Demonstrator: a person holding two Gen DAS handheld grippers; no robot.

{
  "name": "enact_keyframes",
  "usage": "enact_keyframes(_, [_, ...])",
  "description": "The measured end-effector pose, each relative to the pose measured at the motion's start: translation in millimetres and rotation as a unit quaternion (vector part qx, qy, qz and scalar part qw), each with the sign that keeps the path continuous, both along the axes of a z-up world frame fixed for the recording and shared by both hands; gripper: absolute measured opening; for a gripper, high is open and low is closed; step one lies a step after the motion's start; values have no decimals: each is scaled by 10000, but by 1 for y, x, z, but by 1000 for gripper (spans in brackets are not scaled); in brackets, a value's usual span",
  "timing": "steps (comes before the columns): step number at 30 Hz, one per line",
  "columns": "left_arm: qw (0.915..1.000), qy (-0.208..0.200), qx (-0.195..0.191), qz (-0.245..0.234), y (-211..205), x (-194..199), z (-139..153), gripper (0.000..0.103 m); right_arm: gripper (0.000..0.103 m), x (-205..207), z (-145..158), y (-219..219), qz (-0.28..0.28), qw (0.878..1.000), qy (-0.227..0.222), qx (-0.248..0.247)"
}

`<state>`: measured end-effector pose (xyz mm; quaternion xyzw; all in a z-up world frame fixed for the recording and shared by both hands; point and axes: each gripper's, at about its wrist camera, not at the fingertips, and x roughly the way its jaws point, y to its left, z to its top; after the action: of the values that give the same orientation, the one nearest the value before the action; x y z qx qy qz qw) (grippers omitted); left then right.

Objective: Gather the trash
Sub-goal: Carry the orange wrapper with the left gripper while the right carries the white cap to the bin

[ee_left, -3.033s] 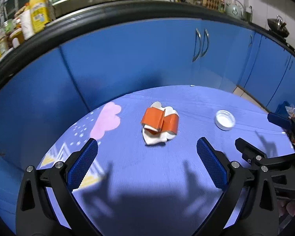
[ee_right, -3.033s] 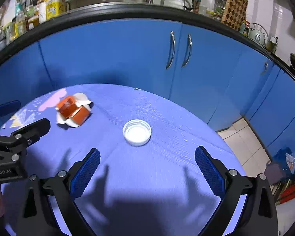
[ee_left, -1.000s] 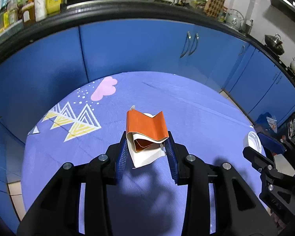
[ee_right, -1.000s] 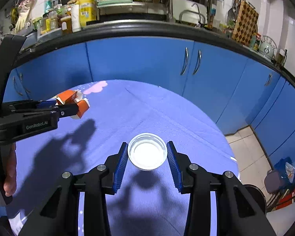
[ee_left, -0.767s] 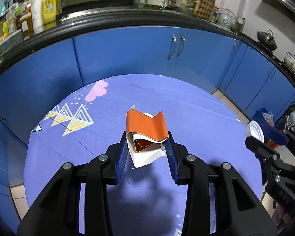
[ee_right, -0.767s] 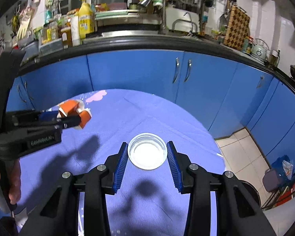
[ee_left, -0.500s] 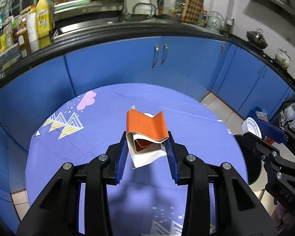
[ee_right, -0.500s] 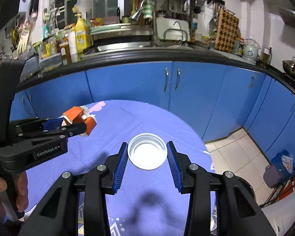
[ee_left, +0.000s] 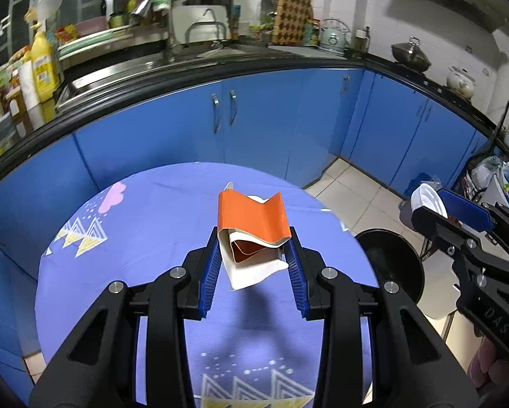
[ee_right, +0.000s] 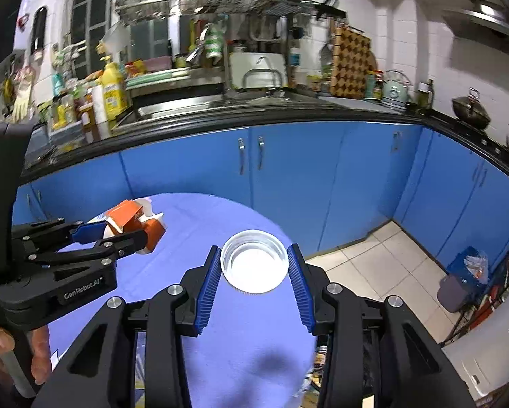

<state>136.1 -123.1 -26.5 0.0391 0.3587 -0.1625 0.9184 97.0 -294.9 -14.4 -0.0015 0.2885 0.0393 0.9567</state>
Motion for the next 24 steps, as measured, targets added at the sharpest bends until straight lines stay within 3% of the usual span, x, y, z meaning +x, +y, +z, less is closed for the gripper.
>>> enact_keyframes(12, [9993, -54, 134, -348, -81, 4, 2, 38, 39, -14, 0, -87, -795, 9967, -60, 180])
enact_keyframes(24, [9979, -104, 277, -574, -143, 17, 3, 38, 39, -2, -17, -124, -1010, 9948, 90, 82])
